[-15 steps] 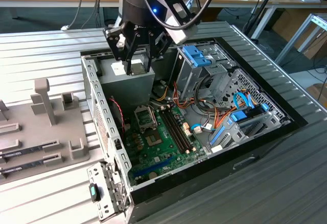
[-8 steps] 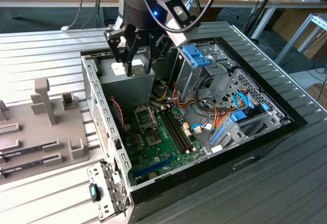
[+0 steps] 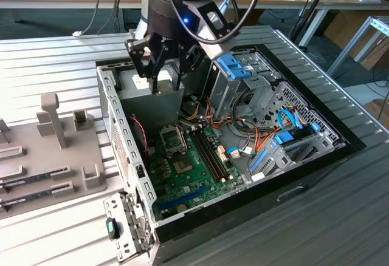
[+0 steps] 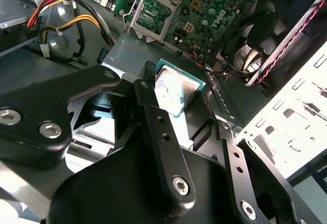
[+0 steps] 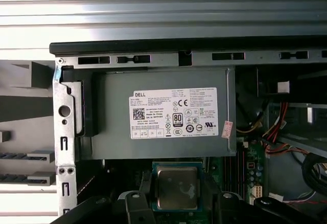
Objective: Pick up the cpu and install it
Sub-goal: 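Pick up the cpu and move it towards the insertion slot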
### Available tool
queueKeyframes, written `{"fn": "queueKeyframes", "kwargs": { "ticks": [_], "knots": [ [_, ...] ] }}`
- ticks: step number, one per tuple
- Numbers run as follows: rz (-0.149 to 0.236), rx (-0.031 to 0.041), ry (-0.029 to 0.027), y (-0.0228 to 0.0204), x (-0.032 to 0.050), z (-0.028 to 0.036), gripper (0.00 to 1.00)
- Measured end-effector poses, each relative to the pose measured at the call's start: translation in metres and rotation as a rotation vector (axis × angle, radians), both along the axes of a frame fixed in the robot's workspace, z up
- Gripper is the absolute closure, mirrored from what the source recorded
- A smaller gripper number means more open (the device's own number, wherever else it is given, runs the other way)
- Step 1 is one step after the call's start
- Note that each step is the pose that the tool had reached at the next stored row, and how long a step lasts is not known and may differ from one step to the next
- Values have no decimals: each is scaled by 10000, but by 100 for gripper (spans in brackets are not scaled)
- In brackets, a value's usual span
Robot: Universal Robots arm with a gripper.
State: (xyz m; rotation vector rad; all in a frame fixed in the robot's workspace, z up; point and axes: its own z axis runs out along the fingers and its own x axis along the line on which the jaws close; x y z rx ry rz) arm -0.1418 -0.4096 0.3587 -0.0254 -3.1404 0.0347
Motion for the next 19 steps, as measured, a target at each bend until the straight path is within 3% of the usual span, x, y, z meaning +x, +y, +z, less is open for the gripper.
{"fn": "queueKeyframes", "kwargs": {
  "ticks": [8,19],
  "knots": [
    [0,-7,1,-30,8,-37,53],
    [0,-35,1,-116,31,-93,53]
  ]
}}
